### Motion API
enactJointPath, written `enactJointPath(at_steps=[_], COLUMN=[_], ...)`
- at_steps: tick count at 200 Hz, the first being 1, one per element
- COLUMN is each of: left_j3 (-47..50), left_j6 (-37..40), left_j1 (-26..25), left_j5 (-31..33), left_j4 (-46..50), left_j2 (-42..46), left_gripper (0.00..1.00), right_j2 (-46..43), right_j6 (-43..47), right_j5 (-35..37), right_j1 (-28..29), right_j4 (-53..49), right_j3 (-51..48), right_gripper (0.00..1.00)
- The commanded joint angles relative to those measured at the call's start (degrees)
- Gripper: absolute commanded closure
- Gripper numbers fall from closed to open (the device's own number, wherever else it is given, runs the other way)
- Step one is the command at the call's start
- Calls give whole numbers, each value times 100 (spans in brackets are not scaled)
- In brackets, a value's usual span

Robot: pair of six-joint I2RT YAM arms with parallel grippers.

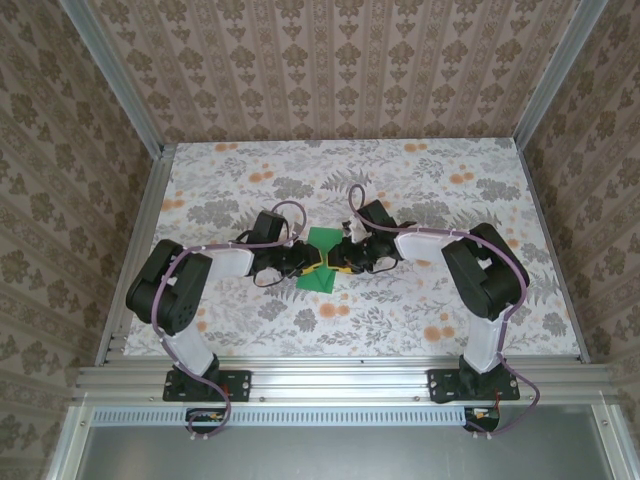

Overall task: Fold a paper plane with a square sheet of paper (pick it up from the middle)
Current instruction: Fold the triangle a second time at the center of the table.

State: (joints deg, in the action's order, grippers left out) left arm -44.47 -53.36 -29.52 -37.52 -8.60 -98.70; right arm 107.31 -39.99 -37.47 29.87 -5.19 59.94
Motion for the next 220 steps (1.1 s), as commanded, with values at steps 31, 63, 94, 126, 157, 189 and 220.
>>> enactJointPath(at_steps=[31,63,94,126,157,189,220], left_j3=[-83,173,420,439,341,229,158], left_j6=[63,177,243,272,400,621,734], left_j1=[27,60,78,78,78,78,78], left_j5=[17,25,315,351,416,483,426], left_j4=[127,226,367,532,785,1121,1228], left_j2=[35,378,470,310,247,224,100], left_gripper=[69,54,49,56,67,73,77], right_j2=[67,142,232,348,457,575,672], right_j6=[274,559,740,930,1107,1253,1329], right_j5=[241,571,679,765,910,1021,1066], right_j1=[35,28,29,28,30,28,32], right_j4=[-340,-635,-771,-971,-1154,-1308,-1387], right_j3=[208,350,465,652,853,1057,1166], right_gripper=[91,96,97,97,97,97,96])
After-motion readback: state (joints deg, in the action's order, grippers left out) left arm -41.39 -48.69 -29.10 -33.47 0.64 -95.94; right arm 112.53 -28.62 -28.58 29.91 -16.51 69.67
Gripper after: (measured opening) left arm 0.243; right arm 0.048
